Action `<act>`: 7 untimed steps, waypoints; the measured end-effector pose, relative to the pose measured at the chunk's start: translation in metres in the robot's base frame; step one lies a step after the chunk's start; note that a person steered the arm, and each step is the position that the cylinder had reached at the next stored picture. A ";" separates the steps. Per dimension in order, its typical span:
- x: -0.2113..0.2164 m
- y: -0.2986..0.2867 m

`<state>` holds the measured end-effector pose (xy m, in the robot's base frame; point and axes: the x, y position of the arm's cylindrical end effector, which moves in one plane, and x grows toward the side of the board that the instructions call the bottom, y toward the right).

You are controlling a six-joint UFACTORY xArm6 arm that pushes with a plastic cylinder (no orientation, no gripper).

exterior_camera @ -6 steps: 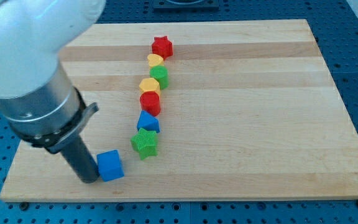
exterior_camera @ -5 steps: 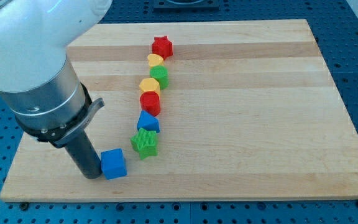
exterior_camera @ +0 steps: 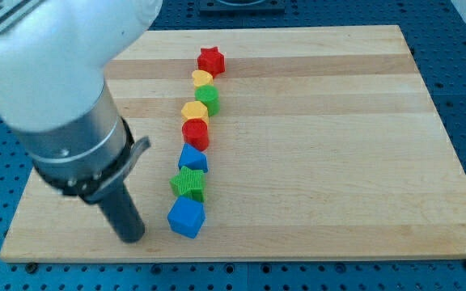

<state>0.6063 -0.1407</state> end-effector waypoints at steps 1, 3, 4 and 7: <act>0.012 0.018; 0.011 0.064; 0.011 0.064; 0.006 0.064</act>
<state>0.6121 -0.0766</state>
